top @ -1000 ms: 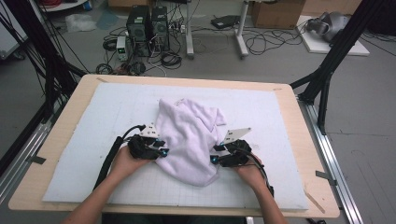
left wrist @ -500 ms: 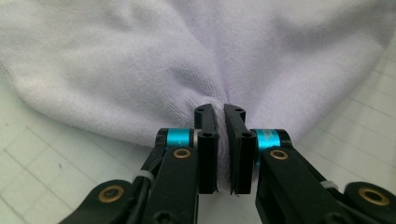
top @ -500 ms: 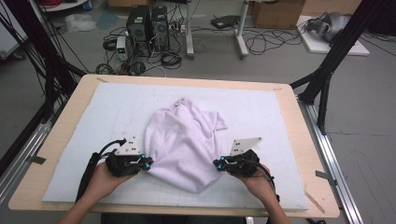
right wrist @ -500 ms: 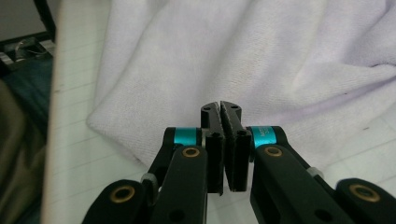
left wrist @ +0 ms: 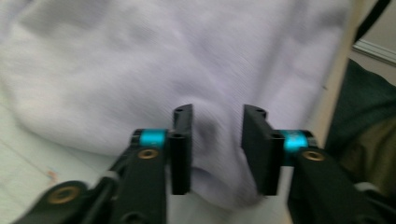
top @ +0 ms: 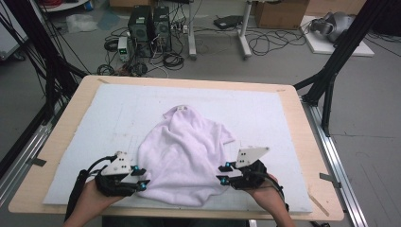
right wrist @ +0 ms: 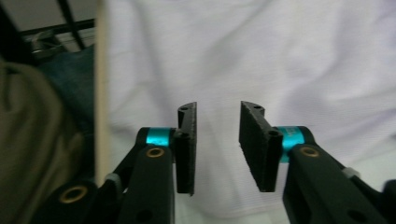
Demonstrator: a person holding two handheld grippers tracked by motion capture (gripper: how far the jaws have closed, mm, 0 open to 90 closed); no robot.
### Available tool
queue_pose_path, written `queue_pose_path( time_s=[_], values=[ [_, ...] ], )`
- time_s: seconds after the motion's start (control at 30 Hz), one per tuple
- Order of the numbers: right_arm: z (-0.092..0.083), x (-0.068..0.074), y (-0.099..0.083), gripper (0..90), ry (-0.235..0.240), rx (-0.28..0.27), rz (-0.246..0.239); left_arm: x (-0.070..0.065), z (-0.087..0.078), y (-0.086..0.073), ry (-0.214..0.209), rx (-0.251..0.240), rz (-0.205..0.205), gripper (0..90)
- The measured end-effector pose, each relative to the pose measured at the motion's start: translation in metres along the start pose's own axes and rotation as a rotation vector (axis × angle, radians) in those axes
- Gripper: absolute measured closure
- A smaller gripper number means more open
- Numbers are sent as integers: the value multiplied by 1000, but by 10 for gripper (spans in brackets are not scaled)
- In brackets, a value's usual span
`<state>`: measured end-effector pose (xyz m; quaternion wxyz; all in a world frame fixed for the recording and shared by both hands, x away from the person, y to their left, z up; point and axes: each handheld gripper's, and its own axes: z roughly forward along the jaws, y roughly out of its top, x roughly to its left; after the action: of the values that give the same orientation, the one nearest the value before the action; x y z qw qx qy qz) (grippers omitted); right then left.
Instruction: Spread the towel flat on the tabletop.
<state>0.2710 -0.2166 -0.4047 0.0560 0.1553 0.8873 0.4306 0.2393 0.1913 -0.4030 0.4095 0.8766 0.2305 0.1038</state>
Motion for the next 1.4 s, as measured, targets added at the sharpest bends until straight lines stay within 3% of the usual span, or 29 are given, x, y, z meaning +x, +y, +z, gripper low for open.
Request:
queue_pose_path(
  time_s=[0.03, 0.1, 0.2, 0.3, 0.33, 0.37, 0.4, 0.43, 0.5, 0.53, 0.63, 0.8, 1.0, 1.13, 1.2, 1.23, 1.27, 1.33, 1.4],
  values=[
    [0, 0, 0, 619, 0, 0, 0, 5, 1, 3, 17, -14, 1, 560],
    [6, -14, 0, 574, -44, 0, 26, 16, 4, 10, 45, -38, -20, 505],
    [17, -28, -3, 543, -65, 10, 61, 37, 16, 19, 85, -44, -46, 489],
    [33, -39, -8, 525, -87, 75, 79, 58, 36, 23, 106, -7, -84, 477],
    [36, -40, -9, 533, -88, 89, 78, 67, 51, 22, 117, 33, -99, 478],
    [36, -40, -9, 533, -88, 89, 78, 67, 51, 22, 117, 33, -99, 484],
    [38, -41, -10, 553, -83, 97, 84, 70, 58, 20, 118, 65, -101, 484],
    [41, -41, -11, 585, -86, 108, 84, 71, 66, 18, 93, 93, -103, 535],
    [43, -41, -13, 685, -84, 96, 81, 67, 69, 16, 66, 87, -93, 660],
    [43, -43, -14, 803, -67, 87, 89, 63, 68, 18, 78, 88, -65, 800],
    [42, -45, -15, 860, -48, 78, 100, 56, 63, 19, 80, 99, -40, 848],
    [35, -37, -12, 875, -23, 75, 77, 44, 43, 7, 72, 82, -58, 856],
    [18, -19, -13, 876, 3, 43, 56, 18, 13, -5, 72, 57, -31, 856],
    [8, -4, -17, 876, 28, 35, 53, -2, 0, -12, 47, 43, -22, 856],
    [2, 8, -20, 875, 72, 45, 41, -11, -5, -14, 20, 36, -23, 856],
    [2, 8, -20, 875, 72, 45, 41, -15, -7, -14, 14, 39, -17, 854],
    [0, 12, -20, 864, 73, 48, 33, -17, -8, -14, 13, 38, -6, 854],
    [-4, 13, -18, 743, 85, 25, 41, -17, -9, -12, 5, 29, 2, 825],
    [-8, 8, -14, 693, 69, -3, 46, -10, -7, -8, 5, 0, -7, 733]
  ],
)
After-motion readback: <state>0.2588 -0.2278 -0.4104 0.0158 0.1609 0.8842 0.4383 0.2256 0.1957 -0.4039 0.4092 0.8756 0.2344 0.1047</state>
